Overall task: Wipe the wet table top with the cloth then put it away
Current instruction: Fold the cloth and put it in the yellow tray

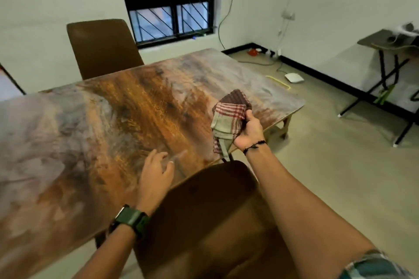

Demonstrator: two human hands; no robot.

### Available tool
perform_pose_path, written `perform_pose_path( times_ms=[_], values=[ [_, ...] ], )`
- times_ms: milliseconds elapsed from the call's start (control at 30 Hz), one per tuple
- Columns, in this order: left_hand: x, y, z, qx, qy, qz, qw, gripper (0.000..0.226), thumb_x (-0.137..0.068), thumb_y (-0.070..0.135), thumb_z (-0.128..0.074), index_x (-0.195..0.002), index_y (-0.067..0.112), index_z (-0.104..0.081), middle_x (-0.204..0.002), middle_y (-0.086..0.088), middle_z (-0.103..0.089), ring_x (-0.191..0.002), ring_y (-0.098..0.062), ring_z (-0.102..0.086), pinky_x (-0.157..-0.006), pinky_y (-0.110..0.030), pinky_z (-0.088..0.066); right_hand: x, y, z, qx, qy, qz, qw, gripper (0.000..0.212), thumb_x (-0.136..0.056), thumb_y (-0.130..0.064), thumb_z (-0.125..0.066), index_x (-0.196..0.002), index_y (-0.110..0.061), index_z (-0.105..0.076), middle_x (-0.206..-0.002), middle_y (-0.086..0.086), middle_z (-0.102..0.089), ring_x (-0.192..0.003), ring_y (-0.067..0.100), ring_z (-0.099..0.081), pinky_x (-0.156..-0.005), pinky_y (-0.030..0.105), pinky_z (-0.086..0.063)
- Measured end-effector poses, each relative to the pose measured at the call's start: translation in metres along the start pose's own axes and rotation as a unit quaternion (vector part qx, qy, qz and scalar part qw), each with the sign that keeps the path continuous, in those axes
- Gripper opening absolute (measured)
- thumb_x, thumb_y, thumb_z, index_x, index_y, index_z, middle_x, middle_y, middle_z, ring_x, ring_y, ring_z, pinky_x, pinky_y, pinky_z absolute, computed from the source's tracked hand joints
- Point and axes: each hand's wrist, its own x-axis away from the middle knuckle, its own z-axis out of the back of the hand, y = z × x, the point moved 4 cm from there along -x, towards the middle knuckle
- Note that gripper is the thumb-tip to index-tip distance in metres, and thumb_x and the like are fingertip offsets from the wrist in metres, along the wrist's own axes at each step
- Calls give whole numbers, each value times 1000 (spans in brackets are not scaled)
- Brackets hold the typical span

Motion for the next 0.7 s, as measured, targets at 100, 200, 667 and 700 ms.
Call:
perform_pose_path(
  times_ms=[100, 200, 667, 700],
  values=[
    [42, 49, -8, 15, 45, -15, 999, 37, -96, 24, -43, -130, 10, -47, -149, -10, -29, -138, -21, -22, -109, -35, -21, 37, -42, 15, -17, -54, -18, 998, 53, -101, -43, -31, -138, -8, -45, -140, 16, -48, -129, 33, -44, -100, 52, -34],
    [71, 97, -15, 22, 53, -38, 998, 37, -95, 26, -43, -129, 12, -48, -150, -9, -29, -139, -18, -19, -109, -36, -21, 67, -79, 35, -38, -74, -12, 996, 53, -101, -41, -30, -138, -7, -45, -140, 18, -48, -129, 33, -44, -101, 51, -34],
    [72, 164, -65, 82, 100, 23, 991, 30, -93, 22, -48, -121, 15, -55, -130, -4, -52, -117, -16, -47, -99, -35, -39, 38, -148, 107, -72, -71, -32, 994, 63, -95, -53, -33, -129, -4, -52, -115, 20, -62, -100, 34, -60, -83, 47, -46],
    [65, 171, -76, 106, 84, 27, 990, 28, -93, 23, -49, -119, 17, -56, -123, -3, -56, -108, -14, -51, -91, -33, -43, 33, -154, 108, -67, -77, -40, 994, 62, -95, -53, -35, -125, -3, -56, -111, 20, -64, -97, 34, -62, -83, 47, -47]
  ],
)
